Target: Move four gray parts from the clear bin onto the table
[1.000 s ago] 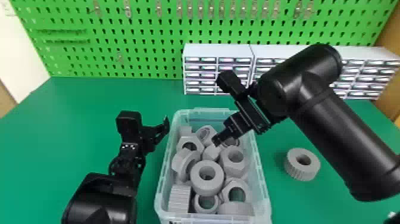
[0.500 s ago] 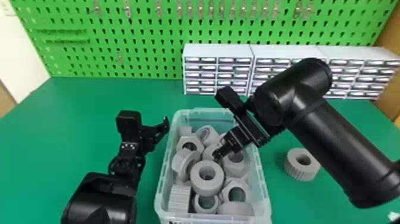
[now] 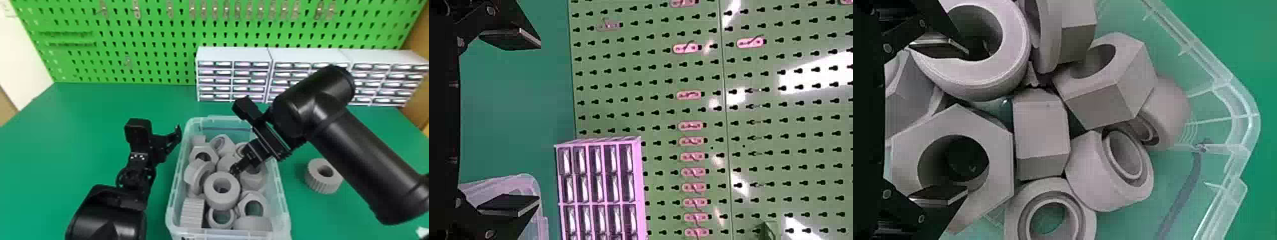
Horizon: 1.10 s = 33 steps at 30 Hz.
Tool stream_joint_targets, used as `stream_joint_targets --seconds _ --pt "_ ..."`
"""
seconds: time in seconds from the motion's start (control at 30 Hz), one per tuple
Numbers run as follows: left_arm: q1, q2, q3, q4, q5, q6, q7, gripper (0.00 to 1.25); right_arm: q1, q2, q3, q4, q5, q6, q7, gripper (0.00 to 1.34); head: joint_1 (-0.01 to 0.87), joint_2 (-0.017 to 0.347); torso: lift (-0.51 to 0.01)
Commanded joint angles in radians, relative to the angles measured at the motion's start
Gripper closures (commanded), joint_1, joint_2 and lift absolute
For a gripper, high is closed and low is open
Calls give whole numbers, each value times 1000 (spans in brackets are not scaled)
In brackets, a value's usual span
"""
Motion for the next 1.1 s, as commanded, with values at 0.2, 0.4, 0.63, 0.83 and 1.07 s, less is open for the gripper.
stream_joint_targets --seconds 0.2,0.4,0.63,0.83,1.07 --pt "-4 0 0 0 0 0 0 180 -5 -5 15 14 2 2 0 309 693 72 -52" --pt "-4 0 0 0 0 0 0 180 -5 -5 20 21 -1 -1 0 312 693 72 -52" --pt "-7 0 2 0 1 0 0 180 -5 -5 26 27 -8 -6 0 320 693 72 -52" --pt "-7 0 2 0 1 0 0 180 -5 -4 34 38 -21 -10 0 343 693 72 -52" --pt "-10 0 3 0 1 0 0 180 -6 -4 41 46 -24 -13 0 358 693 72 -52"
